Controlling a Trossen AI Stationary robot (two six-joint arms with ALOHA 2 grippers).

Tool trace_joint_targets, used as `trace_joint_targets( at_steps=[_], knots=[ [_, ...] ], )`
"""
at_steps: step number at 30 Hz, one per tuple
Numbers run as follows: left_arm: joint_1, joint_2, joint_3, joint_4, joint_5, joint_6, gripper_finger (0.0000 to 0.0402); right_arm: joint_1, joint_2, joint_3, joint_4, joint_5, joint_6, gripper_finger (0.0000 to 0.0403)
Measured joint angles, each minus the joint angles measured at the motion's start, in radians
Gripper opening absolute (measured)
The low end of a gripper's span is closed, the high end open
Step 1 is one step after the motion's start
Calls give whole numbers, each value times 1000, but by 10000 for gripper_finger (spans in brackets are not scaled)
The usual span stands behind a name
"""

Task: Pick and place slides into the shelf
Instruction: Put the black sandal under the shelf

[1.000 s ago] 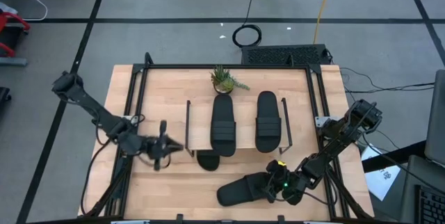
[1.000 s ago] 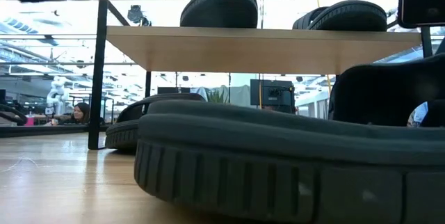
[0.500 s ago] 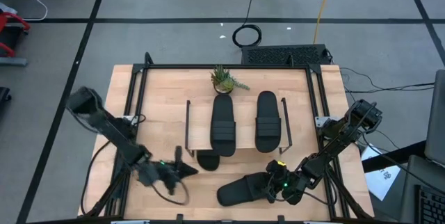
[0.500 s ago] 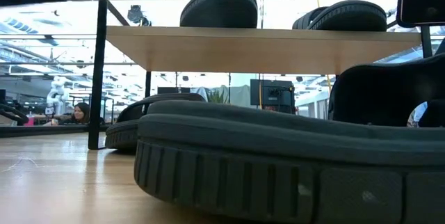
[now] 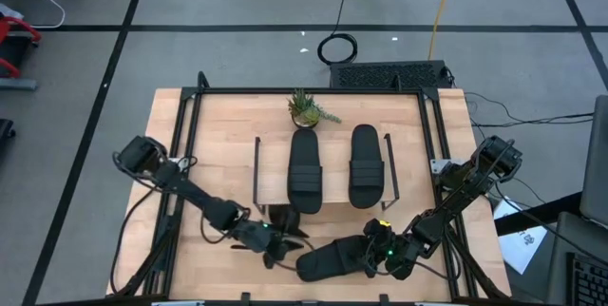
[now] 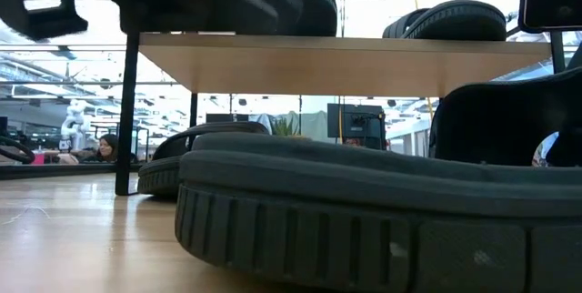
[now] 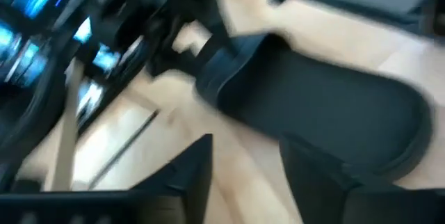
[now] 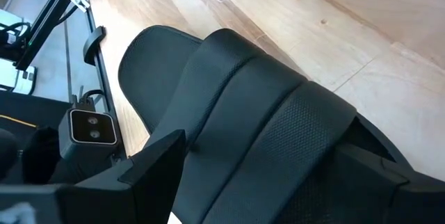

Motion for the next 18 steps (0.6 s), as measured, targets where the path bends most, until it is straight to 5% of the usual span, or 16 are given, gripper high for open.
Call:
trace_joint_targets(
  at_steps=[7,18],
  knots=[
    [-1,93,100,1,64,95,253,0,0,0,0,31,1,287],
    [33,299,320,-8,16,240,266,0,0,0,4,50,5,287]
  ],
)
